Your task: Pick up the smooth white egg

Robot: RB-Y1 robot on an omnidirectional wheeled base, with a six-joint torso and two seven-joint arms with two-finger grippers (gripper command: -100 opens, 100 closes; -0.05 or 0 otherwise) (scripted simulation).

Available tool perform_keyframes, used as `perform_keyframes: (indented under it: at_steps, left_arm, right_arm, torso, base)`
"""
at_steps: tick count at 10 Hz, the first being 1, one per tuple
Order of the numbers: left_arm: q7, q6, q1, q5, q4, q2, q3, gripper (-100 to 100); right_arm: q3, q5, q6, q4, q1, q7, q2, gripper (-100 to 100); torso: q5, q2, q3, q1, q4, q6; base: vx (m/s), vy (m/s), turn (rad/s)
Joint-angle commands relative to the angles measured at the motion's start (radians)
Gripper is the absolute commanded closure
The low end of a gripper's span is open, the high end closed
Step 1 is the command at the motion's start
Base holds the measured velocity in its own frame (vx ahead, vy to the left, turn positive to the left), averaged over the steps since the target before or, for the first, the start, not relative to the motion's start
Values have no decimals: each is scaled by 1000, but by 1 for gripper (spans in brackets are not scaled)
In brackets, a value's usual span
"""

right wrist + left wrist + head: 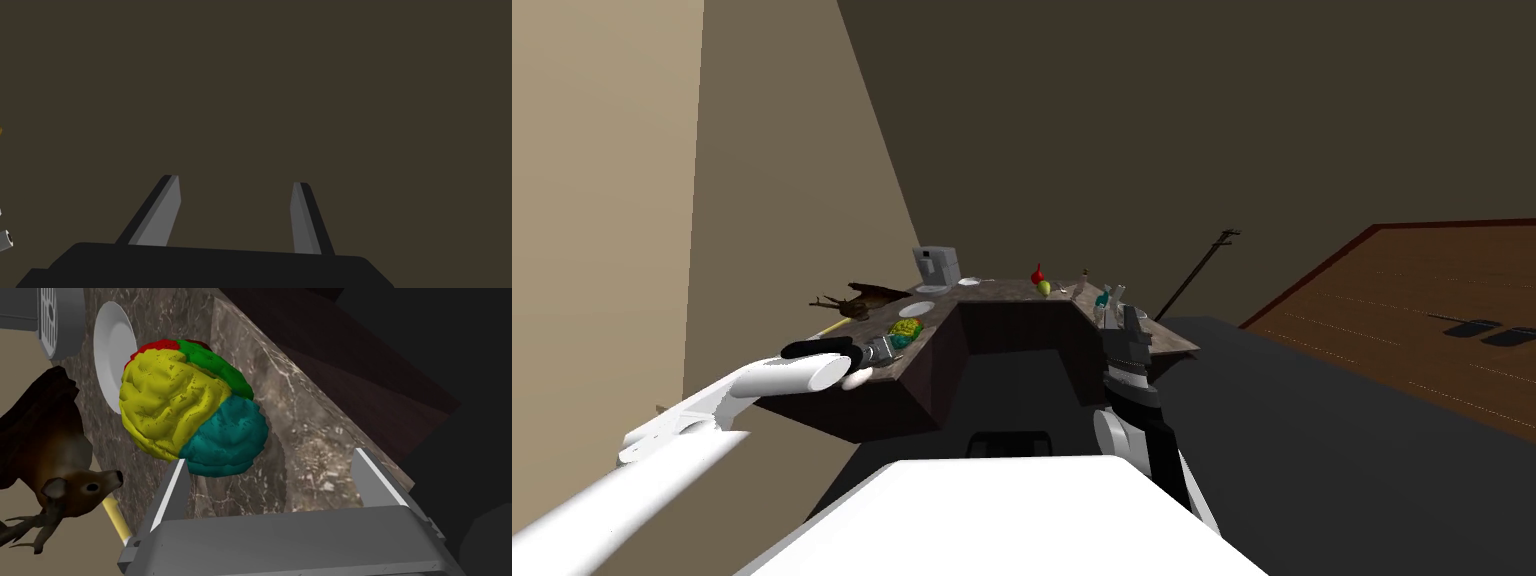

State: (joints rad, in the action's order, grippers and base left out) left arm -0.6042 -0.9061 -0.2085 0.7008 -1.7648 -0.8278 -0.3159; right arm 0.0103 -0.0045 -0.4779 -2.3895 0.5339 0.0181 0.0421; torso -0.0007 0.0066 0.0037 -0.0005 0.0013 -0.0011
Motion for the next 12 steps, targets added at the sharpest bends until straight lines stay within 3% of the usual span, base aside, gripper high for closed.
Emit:
perform_keyframes:
  at_steps: [1, 2, 6, 7, 8, 9, 10, 12]
  left_arm:
    - [29, 10, 20, 12, -6, -11, 8, -100]
    - [0, -11, -14, 2, -7, -7, 2, -100]
    - [-77, -39, -75, -24, 25, 31, -17, -100]
    - [-92, -46, -93, -32, 39, 43, -16, -100]
    - [-83, -43, -88, -31, 19, 39, -17, -100]
    - [-89, -46, -91, -33, 18, 40, -17, 0]
    - [-73, -23, -80, -46, 51, 57, -9, -100]
    - [-75, -25, -77, -48, 53, 58, -8, -100]
  right_arm:
    - [0, 0, 0, 0, 0, 0, 0, 0]
    - [0, 0, 0, 0, 0, 0, 0, 0]
    - [0, 0, 0, 0, 0, 0, 0, 0]
    - [0, 0, 0, 0, 0, 0, 0, 0]
    - [0, 0, 0, 0, 0, 0, 0, 0]
    - [0, 0, 0, 0, 0, 0, 0, 0]
    - [0, 0, 0, 0, 0, 0, 0, 0]
    - [0, 0, 0, 0, 0, 0, 0, 0]
  torso:
    - [0, 0, 0, 0, 0, 0]
    - [0, -1, -1, 1, 0, 0]
    - [2, -11, -6, 7, -3, -1]
    - [2, -10, -6, 8, -3, -1]
    - [2, -9, -6, 8, -2, -1]
    - [2, -8, -5, 5, -2, 0]
    - [1, -6, -4, 3, -2, 0]
    - [1, -8, -5, 4, -2, 0]
  base:
    - [-55, -19, -42]
    - [32, -16, 38]
    - [84, 49, 67]
    - [60, 74, 66]
    - [25, 30, 13]
    - [5, 6, -4]
    - [29, 12, -41]
    - [30, 14, -24]
